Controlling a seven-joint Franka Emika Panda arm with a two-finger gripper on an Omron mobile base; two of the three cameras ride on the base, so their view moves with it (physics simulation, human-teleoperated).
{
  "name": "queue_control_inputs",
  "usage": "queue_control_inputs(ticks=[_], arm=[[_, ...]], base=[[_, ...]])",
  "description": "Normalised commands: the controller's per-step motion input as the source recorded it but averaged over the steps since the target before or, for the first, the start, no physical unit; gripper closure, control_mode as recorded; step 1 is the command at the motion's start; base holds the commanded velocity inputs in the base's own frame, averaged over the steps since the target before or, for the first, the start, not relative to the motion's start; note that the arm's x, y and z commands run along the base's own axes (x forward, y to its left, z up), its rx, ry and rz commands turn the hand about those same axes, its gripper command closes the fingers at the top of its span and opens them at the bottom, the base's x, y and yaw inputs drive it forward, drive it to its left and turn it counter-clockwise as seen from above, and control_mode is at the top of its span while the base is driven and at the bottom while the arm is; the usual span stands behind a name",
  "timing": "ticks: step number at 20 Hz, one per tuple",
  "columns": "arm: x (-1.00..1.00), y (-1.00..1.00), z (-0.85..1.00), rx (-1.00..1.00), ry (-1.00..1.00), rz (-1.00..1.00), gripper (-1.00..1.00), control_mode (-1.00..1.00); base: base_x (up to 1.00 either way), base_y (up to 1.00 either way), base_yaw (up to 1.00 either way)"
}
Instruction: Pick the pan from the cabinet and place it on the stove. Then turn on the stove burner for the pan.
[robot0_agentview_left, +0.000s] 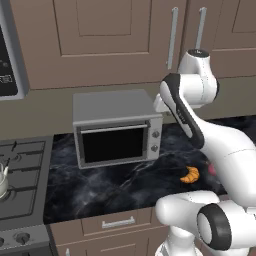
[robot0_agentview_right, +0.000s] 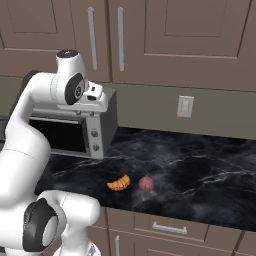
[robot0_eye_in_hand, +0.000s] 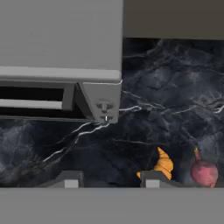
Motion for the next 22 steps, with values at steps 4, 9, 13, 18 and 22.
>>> queue_control_inputs(ticks=[4,9,13,18,22], arm=[[-0.03,0.00,-0.03,0.00,-0.03,0.02,-1.00,-1.00],[-0.38,-0.01,0.00,-0.01,-0.29,0.09,-1.00,-1.00],[-0.16,-0.02,0.05,-0.07,-0.35,0.09,-1.00,-1.00],[-0.09,-0.15,0.19,-0.03,-0.32,0.06,-1.00,-1.00],[-0.01,-0.34,0.19,0.00,-0.20,0.00,-1.00,-1.00]], base=[[0.00,0.00,0.00],[0.00,0.00,0.00],[0.00,0.00,0.00],[0.00,0.00,0.00],[0.00,0.00,0.00]])
